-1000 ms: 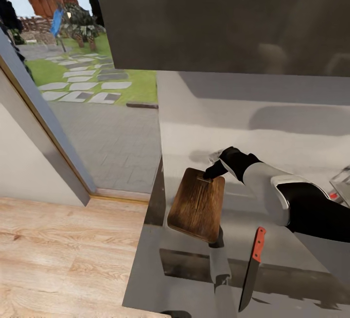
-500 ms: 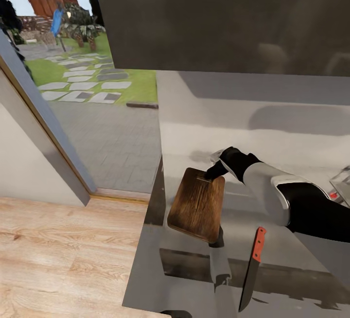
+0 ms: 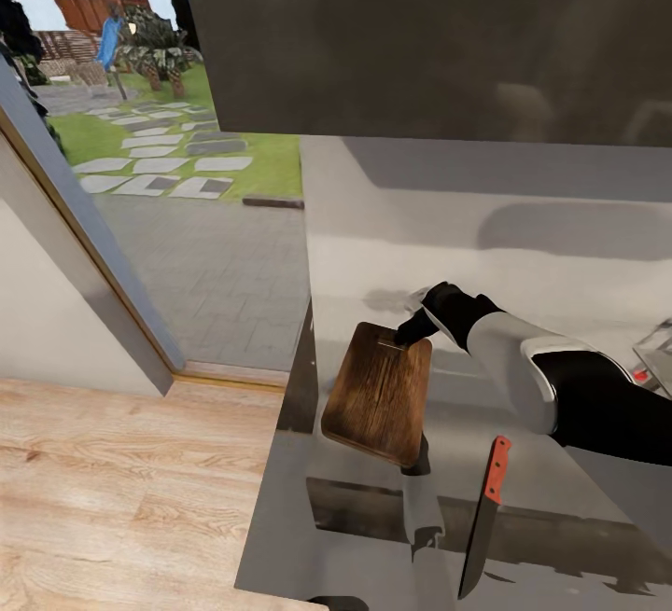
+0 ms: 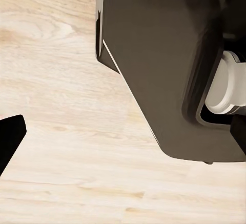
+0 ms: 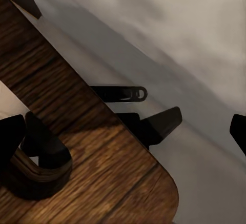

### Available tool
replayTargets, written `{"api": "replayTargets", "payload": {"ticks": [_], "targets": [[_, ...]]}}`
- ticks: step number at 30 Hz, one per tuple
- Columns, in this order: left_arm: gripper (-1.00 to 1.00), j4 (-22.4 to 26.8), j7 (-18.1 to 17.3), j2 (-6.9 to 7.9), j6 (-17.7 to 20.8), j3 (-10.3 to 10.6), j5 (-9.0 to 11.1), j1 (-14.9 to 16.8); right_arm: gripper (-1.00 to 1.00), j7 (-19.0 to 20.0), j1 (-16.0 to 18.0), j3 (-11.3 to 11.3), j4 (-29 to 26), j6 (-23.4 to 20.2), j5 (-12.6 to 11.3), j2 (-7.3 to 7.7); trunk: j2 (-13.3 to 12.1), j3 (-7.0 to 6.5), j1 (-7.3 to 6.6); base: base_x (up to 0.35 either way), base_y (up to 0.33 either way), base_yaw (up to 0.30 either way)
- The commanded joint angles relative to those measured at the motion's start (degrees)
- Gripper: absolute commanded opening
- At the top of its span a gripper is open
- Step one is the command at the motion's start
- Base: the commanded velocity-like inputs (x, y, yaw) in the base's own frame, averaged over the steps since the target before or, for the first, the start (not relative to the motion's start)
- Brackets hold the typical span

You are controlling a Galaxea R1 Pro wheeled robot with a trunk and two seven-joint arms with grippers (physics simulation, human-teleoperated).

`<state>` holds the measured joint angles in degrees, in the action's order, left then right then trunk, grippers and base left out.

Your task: In the kitchen, take the Vidalia onion out of the sink, dice it on the chopping board with the paring knife, put the diced onion into the bowl on the countertop, then place both the paring knife and the chopping board into the sink.

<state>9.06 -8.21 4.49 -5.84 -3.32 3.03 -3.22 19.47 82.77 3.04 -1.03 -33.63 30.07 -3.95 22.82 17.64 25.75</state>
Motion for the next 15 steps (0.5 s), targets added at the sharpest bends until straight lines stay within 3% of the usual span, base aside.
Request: {"api": "replayTargets", "payload": {"ticks": [1,15], "targets": [[1.0,0.11,-0.4,0.0,0.04,-0.33,0.31,-0.03,1.0,0.48,0.02,0.3,-0.11,-0.21,0.34,-0.01,0.1,0.09,0.03,0.0,0.0,0.0],[1.0,0.13,-0.4,0.0,0.04,-0.33,0.31,-0.03,1.0,0.51,0.02,0.3,-0.11,-0.21,0.41,-0.08,0.1,0.09,0.03,0.0,0.0,0.0]]}}
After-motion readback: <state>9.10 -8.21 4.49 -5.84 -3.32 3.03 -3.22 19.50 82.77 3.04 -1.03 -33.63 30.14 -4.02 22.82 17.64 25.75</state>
